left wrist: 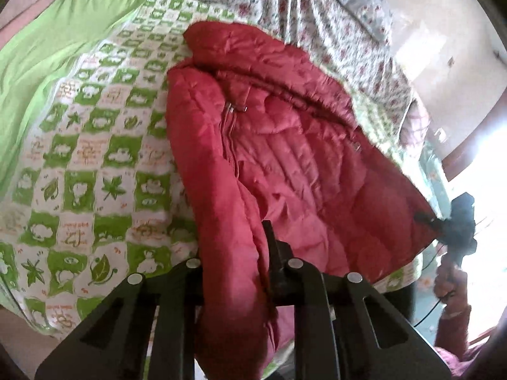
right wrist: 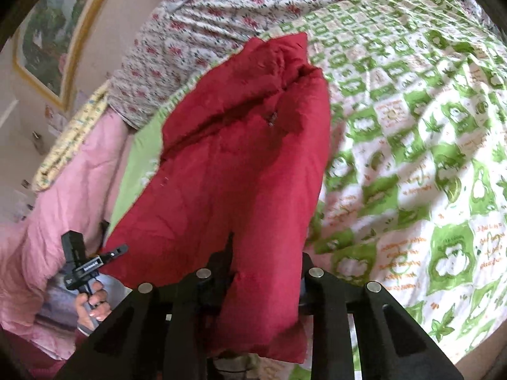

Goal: Fold large clothes
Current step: 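Lift the jacket side with the right gripper while the left gripper grasps the jacket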

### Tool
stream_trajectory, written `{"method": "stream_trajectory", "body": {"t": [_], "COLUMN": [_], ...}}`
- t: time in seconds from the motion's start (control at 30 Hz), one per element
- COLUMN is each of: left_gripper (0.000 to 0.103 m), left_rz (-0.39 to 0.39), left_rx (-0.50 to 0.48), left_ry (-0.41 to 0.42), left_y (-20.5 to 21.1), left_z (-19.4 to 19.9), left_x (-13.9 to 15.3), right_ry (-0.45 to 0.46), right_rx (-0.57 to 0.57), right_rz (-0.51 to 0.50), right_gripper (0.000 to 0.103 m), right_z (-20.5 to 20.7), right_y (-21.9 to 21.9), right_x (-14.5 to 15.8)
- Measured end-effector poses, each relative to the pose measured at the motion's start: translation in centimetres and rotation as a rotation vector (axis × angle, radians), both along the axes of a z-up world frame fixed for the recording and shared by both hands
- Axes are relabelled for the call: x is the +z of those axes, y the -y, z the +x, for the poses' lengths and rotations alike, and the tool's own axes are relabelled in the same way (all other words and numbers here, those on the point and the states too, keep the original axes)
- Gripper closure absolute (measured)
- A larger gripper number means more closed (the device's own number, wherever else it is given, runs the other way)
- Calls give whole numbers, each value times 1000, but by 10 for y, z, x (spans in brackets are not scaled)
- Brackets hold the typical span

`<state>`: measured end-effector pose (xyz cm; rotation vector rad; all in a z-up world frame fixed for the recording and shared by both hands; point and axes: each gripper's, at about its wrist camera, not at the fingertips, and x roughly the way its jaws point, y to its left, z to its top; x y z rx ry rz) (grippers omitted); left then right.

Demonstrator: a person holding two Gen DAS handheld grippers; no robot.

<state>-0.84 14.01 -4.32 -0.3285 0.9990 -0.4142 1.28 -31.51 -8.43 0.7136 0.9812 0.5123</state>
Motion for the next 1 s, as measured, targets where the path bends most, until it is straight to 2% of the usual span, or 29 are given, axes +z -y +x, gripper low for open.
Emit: {"method": "stream_trajectory", "body": {"t": [0.33, 0.53, 0.77, 1.0], "left_gripper": [87, 87, 87, 87], "left_rz": [-46, -59, -55, -57], "left_rx": [22, 43, 77, 110], "left_ry": [105, 165, 216, 231], "left_y": [-1, -2, -2, 2], "left_z": [19, 47, 93, 143], "left_x": [45, 71, 98, 113], "right_ry": [101, 164, 221, 226], "right_rx": [-40, -68, -124, -157], "right_rz": [80, 110, 112, 136], "right_gripper": [80, 80, 80, 80], "right_z": [21, 45, 94, 152], "right_y": [10, 15, 21, 25], "right_x": [33, 51, 75, 86]}}
